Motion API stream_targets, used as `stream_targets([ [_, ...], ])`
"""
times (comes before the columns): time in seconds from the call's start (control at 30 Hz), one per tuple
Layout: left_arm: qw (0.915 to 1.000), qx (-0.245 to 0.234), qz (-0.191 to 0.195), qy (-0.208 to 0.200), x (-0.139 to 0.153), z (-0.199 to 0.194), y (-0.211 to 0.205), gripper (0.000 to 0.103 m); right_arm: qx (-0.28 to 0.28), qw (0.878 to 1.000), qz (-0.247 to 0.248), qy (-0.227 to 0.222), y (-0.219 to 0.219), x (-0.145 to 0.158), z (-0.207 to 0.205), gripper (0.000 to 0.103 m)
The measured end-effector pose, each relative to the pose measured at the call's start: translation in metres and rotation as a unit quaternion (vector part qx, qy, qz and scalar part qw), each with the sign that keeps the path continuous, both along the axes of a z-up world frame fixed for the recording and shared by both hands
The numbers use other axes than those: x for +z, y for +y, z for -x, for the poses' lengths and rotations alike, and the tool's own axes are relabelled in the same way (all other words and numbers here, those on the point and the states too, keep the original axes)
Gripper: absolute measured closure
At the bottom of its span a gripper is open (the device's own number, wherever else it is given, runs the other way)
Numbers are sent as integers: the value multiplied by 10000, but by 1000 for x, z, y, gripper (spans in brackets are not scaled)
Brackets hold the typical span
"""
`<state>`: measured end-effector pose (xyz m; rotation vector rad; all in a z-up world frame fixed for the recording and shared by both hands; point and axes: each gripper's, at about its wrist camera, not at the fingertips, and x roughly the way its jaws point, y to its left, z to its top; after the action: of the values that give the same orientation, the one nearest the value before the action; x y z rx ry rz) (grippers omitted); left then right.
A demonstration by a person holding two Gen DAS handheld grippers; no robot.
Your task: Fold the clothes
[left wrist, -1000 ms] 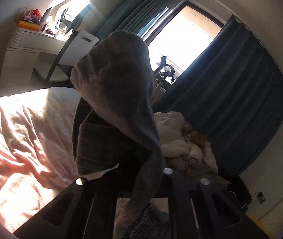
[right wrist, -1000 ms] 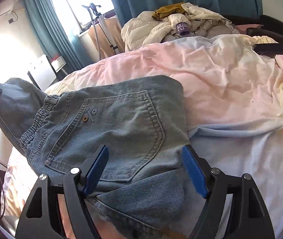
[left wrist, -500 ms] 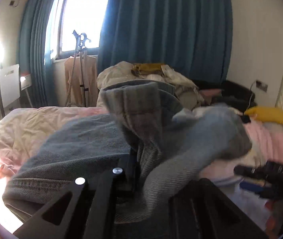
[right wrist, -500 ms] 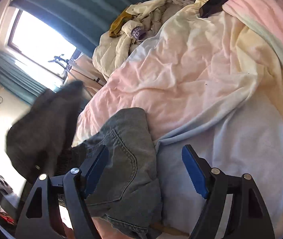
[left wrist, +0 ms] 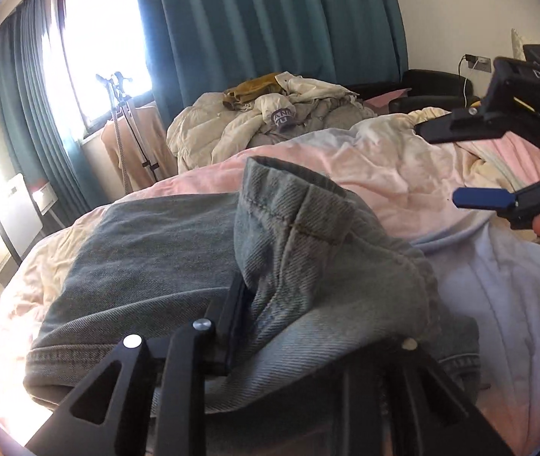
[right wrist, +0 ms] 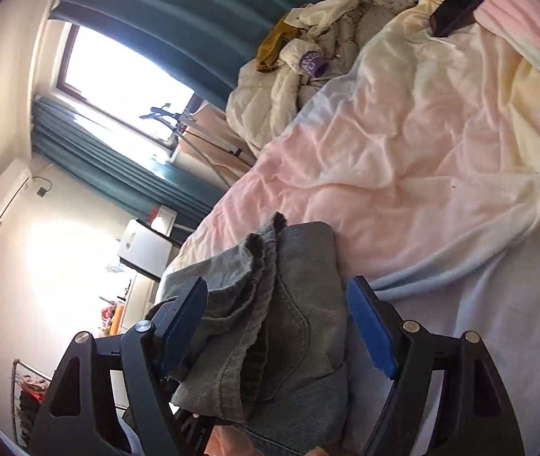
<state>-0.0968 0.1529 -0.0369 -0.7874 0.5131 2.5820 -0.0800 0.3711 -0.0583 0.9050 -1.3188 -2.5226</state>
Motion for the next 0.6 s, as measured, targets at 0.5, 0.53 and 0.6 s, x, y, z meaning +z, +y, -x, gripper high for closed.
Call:
stream_targets([
  [0.5, 9893, -1345, -313, -467, 28, -71, -19, 71, 1193, 9916, 381, 312, -43, 2, 13, 40],
  [0.53, 9891, -1316, -416, -513, 29, -69, -24, 71, 1237, 9914, 326, 291, -46, 1, 14, 41],
  [0.6, 9886, -1242, -706, -483, 34, -64, -36, 71, 1252, 9917, 167, 228, -53, -1, 16, 44],
])
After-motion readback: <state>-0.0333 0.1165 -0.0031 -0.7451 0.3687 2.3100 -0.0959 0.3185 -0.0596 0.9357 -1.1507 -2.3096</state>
